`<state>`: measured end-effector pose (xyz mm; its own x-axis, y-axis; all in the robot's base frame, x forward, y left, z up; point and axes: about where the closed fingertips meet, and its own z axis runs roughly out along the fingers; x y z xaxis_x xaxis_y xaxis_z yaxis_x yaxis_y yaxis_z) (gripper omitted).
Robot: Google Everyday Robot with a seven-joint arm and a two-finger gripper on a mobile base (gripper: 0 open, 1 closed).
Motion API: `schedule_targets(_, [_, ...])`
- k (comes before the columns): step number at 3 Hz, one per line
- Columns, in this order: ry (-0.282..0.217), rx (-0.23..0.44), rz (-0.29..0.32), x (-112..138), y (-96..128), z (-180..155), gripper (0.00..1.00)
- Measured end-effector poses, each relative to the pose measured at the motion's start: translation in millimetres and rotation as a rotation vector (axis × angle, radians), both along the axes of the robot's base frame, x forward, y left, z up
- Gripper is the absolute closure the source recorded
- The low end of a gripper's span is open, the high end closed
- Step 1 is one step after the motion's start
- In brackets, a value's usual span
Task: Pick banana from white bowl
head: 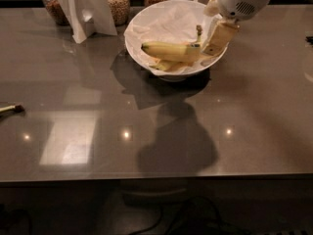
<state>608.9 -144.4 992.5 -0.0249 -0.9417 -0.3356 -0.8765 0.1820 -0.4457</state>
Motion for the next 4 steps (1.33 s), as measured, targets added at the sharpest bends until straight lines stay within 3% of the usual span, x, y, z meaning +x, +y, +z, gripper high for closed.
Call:
schedule_targets(2, [0.038, 0.016, 0.060, 10, 33, -13, 0.34])
schedule_targets(4, [0.053, 0.023, 0.078, 27, 40, -39, 0.37])
